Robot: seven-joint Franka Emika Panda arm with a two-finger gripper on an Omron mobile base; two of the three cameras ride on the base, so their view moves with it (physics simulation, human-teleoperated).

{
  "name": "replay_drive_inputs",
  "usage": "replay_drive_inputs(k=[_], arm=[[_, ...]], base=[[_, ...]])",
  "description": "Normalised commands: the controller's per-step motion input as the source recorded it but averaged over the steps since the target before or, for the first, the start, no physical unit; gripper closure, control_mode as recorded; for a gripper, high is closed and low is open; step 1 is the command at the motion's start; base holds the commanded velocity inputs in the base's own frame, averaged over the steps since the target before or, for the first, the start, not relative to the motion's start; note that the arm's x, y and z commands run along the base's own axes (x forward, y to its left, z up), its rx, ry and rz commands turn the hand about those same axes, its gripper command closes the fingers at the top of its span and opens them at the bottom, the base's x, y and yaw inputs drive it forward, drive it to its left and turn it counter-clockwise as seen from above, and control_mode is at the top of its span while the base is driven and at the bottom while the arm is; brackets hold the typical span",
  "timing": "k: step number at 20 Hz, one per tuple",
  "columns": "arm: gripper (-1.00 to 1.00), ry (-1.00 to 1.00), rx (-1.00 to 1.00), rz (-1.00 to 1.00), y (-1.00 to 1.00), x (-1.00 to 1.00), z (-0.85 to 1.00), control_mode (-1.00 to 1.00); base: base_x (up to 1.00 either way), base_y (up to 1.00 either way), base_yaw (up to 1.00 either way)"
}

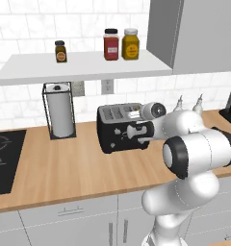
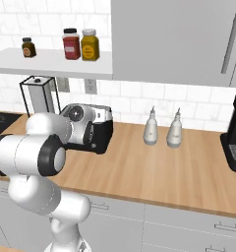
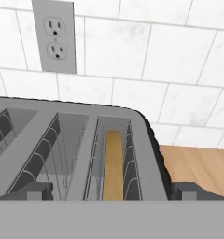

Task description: Start the toaster. Once the lever pops up, take the bread to the plate on the dining counter.

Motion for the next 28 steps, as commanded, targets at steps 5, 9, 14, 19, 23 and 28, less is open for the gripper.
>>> replay_drive_inputs(k=[5,9,14,19,23,28], arm=[[-1.00,0.00,0.00,0.00,0.00,0.00,0.00,-1.00],[-1.00,0.00,0.00,0.00,0.00,0.00,0.00,-1.00],[-1.00,0.00,0.00,0.00,0.00,0.00,0.00,-1.00],[-1.00,0.00,0.00,0.00,0.00,0.00,0.00,-1.00],[-1.00,0.00,0.00,0.00,0.00,0.00,0.00,-1.00],[-1.00,0.00,0.00,0.00,0.00,0.00,0.00,-1.00]], base=[[0.00,0.00,0.00],[0.00,0.00,0.00],[0.00,0.00,0.00],[0.00,0.00,0.00],[0.00,0.00,0.00],[0.00,0.00,0.00]])
